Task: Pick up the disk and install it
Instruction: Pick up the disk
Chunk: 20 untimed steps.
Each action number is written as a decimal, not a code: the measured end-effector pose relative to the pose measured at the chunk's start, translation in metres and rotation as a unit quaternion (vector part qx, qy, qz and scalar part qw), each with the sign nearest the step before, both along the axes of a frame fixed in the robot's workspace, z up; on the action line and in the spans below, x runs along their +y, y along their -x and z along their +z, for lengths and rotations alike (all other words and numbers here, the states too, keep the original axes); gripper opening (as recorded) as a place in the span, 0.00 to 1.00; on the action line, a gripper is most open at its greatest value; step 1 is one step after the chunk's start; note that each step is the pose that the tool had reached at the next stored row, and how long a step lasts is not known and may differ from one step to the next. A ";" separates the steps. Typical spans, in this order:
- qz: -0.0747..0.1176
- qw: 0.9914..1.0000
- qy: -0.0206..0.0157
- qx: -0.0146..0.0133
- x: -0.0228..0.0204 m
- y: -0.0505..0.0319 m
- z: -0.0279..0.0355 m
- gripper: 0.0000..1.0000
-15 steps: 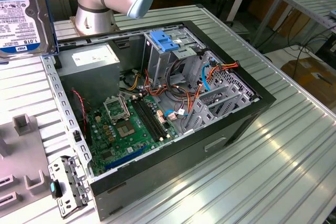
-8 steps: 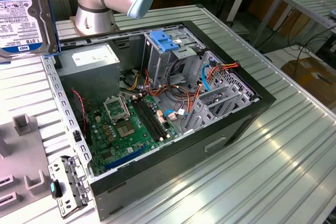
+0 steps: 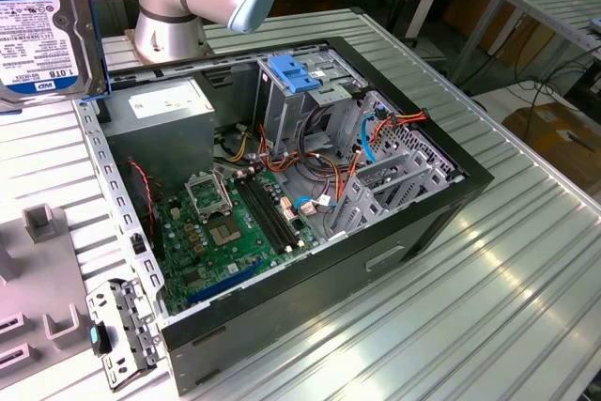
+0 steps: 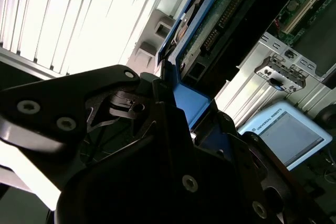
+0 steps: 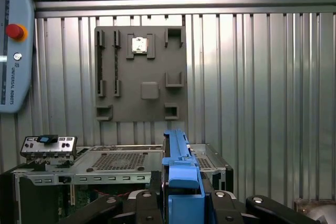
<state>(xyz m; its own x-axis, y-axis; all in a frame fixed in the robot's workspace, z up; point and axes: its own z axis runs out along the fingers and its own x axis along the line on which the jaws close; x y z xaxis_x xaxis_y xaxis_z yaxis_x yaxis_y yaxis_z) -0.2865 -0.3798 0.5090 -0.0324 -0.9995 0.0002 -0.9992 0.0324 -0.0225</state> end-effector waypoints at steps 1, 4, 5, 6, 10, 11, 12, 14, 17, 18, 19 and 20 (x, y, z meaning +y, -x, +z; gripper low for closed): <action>0.000 1.000 0.000 0.000 0.0000 -0.0001 0.0000 0.37; 0.000 1.000 0.000 0.000 0.0000 -0.0009 0.0000 0.37; 0.000 1.000 0.000 0.000 0.0000 -0.0012 0.0000 0.37; 0.000 1.000 0.000 0.000 0.0000 -0.0014 0.0000 0.37; 0.000 1.000 0.000 0.000 0.0000 -0.0022 0.0000 0.37; 0.000 1.000 0.000 0.000 0.0000 -0.0025 0.0000 0.37; 0.000 1.000 0.000 0.000 0.0000 -0.0028 0.0000 0.37; 0.000 1.000 0.000 0.000 0.0000 -0.0033 0.0000 0.37; 0.000 1.000 0.000 0.000 0.0000 -0.0039 0.0000 0.37; 0.000 1.000 0.000 0.000 0.0000 -0.0041 0.0000 0.37; 0.000 1.000 0.000 0.000 0.0000 -0.0044 0.0000 0.37; 0.000 1.000 0.000 0.000 0.0000 -0.0046 0.0000 0.37</action>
